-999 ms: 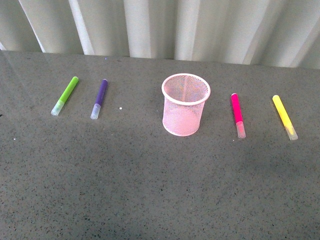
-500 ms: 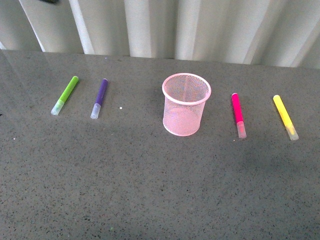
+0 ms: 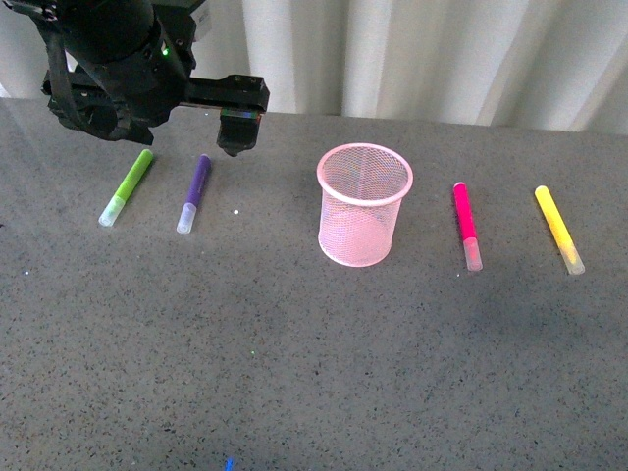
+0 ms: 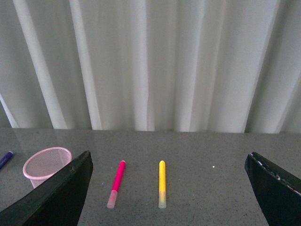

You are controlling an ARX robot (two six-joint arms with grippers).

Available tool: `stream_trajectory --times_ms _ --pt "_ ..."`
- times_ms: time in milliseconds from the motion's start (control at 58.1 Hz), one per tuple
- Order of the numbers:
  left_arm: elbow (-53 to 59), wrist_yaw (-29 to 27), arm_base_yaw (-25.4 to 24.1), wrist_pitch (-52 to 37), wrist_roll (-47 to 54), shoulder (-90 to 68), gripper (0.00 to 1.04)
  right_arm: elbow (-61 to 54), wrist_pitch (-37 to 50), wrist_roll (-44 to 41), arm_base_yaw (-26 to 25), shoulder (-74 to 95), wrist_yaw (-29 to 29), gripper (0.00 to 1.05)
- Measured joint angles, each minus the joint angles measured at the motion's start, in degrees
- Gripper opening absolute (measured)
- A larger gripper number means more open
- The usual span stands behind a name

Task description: Insert purple and pink pens into pink cup

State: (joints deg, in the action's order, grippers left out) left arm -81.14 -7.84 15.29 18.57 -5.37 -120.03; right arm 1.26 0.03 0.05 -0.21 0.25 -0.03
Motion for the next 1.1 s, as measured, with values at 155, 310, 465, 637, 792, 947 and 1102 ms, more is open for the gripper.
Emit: stream_trajectory --times_ms 155,310,465,637,792,947,1102 --pt "-5.53 0.00 -0.70 1.88 0.55 -4.66 0.98 0.00 0.00 0.00 0.00 0.00 0.00 0.98" --pt "-14.84 0.33 -1.44 5.40 3.23 -11.43 0.98 0.00 0.00 0.00 0.00 0.00 0.00 0.98" --pt "-22.03 0.33 -2.58 8.33 3.67 -17.27 0.98 0.00 0.00 0.00 0.00 0.00 0.00 0.98" --pt "-25.11 0.02 -3.65 8.94 3.80 -20.48 0.98 0.00 0.00 0.00 0.00 0.00 0.00 0.98" --pt "-26.29 0.02 -4.44 8.87 3.80 -22.67 0.98 0.00 0.00 0.00 0.00 0.00 0.00 0.98" --pt "-26.36 0.28 -4.79 8.55 3.78 -24.24 0.98 0.00 0.00 0.00 0.00 0.00 0.00 0.98" --pt "-26.64 1.01 -4.72 8.68 2.82 -25.42 0.98 0.00 0.00 0.00 0.00 0.00 0.00 0.98"
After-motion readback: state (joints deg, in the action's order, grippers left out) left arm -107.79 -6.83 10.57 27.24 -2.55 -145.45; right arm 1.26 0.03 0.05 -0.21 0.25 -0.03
